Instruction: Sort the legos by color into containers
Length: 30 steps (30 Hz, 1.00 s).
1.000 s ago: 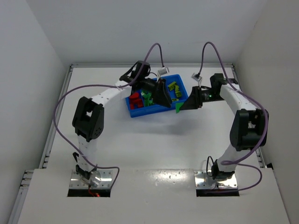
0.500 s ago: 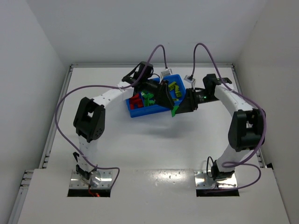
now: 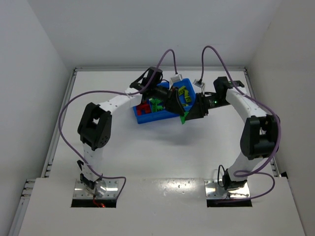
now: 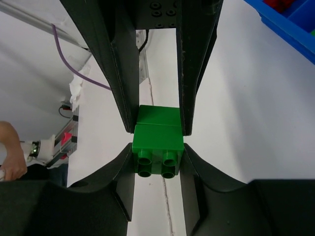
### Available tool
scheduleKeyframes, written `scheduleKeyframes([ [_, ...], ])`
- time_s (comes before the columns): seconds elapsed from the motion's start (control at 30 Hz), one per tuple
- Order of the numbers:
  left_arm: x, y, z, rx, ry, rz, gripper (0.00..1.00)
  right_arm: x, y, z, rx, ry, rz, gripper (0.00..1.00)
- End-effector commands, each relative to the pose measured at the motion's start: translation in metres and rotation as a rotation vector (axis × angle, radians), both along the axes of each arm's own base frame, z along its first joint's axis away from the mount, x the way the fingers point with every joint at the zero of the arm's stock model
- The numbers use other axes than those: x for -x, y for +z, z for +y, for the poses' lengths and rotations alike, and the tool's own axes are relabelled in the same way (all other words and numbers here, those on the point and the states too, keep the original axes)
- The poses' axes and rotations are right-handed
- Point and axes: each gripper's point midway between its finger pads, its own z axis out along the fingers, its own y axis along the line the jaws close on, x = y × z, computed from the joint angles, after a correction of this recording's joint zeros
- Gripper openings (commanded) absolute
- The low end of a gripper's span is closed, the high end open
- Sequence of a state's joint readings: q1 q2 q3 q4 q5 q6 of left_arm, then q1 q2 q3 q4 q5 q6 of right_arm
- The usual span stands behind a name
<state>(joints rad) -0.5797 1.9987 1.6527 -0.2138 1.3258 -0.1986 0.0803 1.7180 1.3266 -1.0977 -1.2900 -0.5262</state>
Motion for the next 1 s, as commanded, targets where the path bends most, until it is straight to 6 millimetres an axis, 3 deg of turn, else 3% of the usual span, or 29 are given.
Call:
scheduleKeyframes([
  [0.0,0.019,0.002,0.01,0.013,-0.032,-0.004,0.0,-0.016,0.027,-0.014,-0.049,-0.044,-0.148,0.04],
  [0.2,0.016,-0.008,0.037,-0.008,0.038,-0.012,0.0,-0.024,0.03,-0.042,-0.042,-0.141,-0.169,0.04],
  [0.33,0.008,-0.027,0.066,-0.071,0.091,-0.037,0.0,-0.024,0.029,-0.053,-0.049,-0.18,-0.167,0.04],
  [0.43,-0.018,-0.035,0.075,-0.17,0.199,-0.145,0.0,-0.02,0.023,-0.053,-0.04,-0.181,-0.159,0.04],
  [0.47,-0.036,-0.03,0.08,-0.204,0.266,-0.215,0.0,-0.02,0.023,-0.053,-0.04,-0.181,-0.159,0.04],
  [0.53,-0.074,-0.04,0.091,-0.336,0.424,-0.327,0.0,-0.02,0.017,-0.052,-0.007,-0.175,-0.18,0.04],
  [0.57,-0.09,-0.034,0.093,-0.359,0.5,-0.354,0.0,-0.018,0.017,-0.049,-0.009,-0.167,-0.168,0.04],
  [0.6,-0.107,-0.042,0.102,-0.431,0.58,-0.377,0.0,-0.019,0.018,-0.049,-0.009,-0.17,-0.167,0.04],
  [0.77,-0.152,-0.028,0.115,-0.471,0.81,-0.458,0.0,-0.022,0.013,-0.05,0.009,-0.181,-0.155,0.04],
  [0.97,-0.191,-0.06,0.128,-0.58,0.939,-0.428,0.0,-0.027,0.007,-0.052,0.026,-0.199,-0.133,0.04],
])
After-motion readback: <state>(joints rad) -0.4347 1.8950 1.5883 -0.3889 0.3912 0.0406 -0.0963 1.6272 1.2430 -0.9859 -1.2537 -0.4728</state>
